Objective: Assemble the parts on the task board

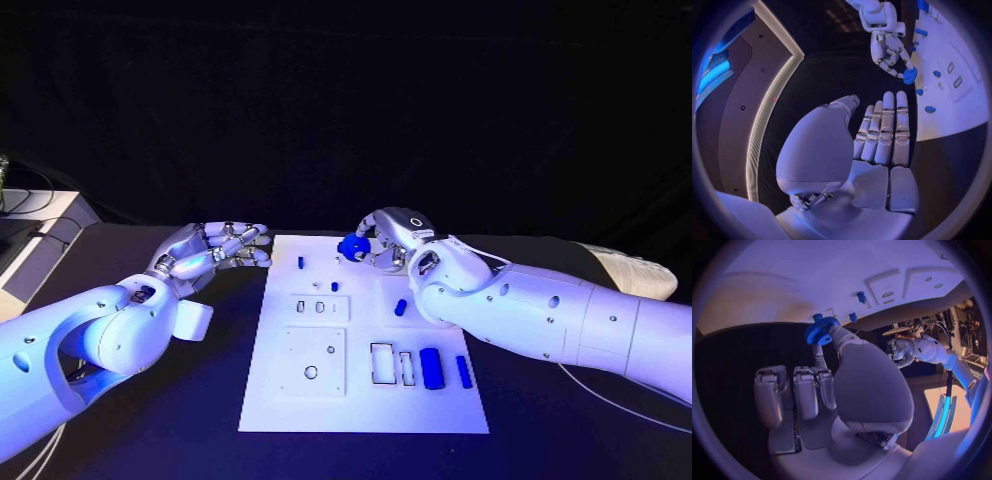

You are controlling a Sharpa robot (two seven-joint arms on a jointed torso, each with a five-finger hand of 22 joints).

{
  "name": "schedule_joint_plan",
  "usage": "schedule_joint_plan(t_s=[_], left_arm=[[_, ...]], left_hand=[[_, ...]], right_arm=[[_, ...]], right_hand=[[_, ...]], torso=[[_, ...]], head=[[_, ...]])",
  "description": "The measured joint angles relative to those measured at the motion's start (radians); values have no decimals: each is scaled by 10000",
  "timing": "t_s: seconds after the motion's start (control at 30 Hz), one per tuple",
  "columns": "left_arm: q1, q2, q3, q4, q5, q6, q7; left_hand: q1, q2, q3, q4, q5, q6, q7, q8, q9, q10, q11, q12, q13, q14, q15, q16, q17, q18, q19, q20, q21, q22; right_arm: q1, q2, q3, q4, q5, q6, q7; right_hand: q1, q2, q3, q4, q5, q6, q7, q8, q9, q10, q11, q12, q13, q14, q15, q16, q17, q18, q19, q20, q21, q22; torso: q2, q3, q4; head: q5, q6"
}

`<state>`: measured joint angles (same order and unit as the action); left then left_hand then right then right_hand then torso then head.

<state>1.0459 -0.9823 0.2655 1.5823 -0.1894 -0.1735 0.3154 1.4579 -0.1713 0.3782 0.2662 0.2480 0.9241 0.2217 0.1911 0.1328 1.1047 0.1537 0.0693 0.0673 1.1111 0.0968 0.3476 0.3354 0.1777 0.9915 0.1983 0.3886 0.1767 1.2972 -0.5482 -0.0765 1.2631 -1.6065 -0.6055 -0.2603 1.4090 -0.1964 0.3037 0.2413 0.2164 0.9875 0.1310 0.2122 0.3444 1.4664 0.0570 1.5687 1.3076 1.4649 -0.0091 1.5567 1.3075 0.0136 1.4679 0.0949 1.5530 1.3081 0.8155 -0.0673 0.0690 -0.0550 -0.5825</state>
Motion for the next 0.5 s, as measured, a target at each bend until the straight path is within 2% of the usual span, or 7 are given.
schedule_joint_plan(t_s=[0.33, 0.5], left_arm=[[-2, 49, -2, -25, -2, 1, 0], [-2, 75, -2, -37, -4, 4, -1]], left_hand=[[0, 0, 42, 42, 0, 0, 0, 0, 0, 0, 0, 0, 0, -72, -1, 0, 39, 1, -38, -37, 48, 11], [0, 0, 42, 42, 0, 0, 0, 0, 0, 0, 0, 0, 0, -72, -1, 0, 38, 1, -38, -37, 47, 10]], right_arm=[[-218, 657, -94, -667, -422, -85, -8], [-305, 839, -112, -810, -516, -85, -7]], right_hand=[[0, -1, 27, 27, -22, -3, 1, -4, -11, 0, 0, 0, -1, 37, -36, 0, 0, 2, 0, 1, 0, -1], [1, -1, 27, 27, -23, -4, 1, -20, -10, 0, 0, 0, -2, 36, -36, 0, -1, 2, 0, 1, 0, -2]], torso=[[13, -7, 17], [15, 7, 7]], head=[[37, -15], [67, -37]])
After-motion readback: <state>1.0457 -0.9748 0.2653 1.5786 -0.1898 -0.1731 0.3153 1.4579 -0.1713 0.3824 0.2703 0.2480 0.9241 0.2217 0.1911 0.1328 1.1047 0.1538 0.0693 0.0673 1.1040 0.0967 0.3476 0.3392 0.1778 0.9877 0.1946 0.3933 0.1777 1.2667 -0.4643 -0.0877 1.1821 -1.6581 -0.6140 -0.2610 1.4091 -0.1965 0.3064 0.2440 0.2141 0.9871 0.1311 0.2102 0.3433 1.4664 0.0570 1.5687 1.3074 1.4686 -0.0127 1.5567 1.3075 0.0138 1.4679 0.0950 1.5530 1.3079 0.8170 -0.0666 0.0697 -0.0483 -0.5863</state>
